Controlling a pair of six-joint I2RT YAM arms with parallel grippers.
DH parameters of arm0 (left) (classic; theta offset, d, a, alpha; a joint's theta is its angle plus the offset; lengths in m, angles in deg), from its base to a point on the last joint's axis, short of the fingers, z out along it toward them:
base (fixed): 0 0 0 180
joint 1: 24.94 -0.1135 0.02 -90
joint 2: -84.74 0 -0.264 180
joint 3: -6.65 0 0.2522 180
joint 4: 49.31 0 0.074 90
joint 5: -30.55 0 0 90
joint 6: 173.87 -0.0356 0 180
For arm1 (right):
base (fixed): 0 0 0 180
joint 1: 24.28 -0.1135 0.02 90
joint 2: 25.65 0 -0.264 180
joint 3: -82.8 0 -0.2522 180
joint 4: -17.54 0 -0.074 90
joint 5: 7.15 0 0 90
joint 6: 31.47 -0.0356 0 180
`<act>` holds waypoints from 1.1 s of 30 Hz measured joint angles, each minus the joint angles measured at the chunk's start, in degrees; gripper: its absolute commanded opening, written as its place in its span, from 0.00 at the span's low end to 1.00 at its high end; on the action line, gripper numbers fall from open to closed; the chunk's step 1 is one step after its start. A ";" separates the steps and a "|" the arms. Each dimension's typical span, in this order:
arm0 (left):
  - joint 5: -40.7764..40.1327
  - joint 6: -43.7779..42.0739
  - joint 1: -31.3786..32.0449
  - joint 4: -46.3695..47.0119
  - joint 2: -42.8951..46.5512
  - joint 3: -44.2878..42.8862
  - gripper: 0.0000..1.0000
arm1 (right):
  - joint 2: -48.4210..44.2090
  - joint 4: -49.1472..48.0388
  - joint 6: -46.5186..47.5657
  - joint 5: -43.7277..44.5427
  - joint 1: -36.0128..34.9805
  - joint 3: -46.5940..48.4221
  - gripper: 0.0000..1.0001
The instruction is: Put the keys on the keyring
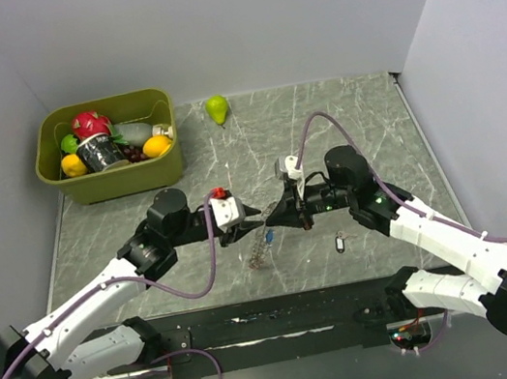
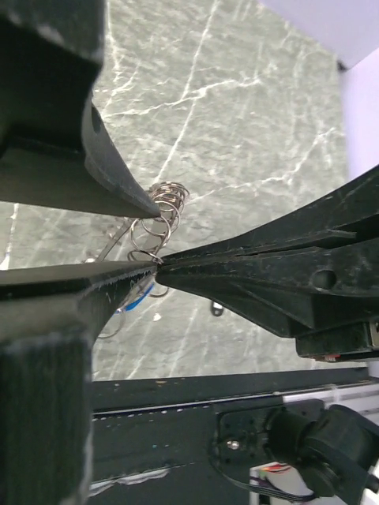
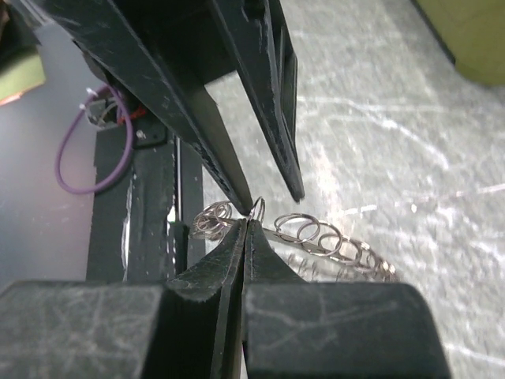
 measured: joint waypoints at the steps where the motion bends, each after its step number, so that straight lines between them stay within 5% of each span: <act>1: -0.35 -0.37 0.20 -1.40 -0.22 -0.68 0.40 | 0.07 0.83 0.39 0.33 0.00 0.00 0.00; 20: -0.46 -10.75 1.64 -28.87 -8.46 -18.23 0.40 | 0.90 8.04 4.90 1.92 0.02 0.52 0.00; 33: 3.93 -14.88 1.75 -34.71 -12.55 -22.51 0.35 | 0.90 8.31 5.31 1.25 0.02 0.52 0.00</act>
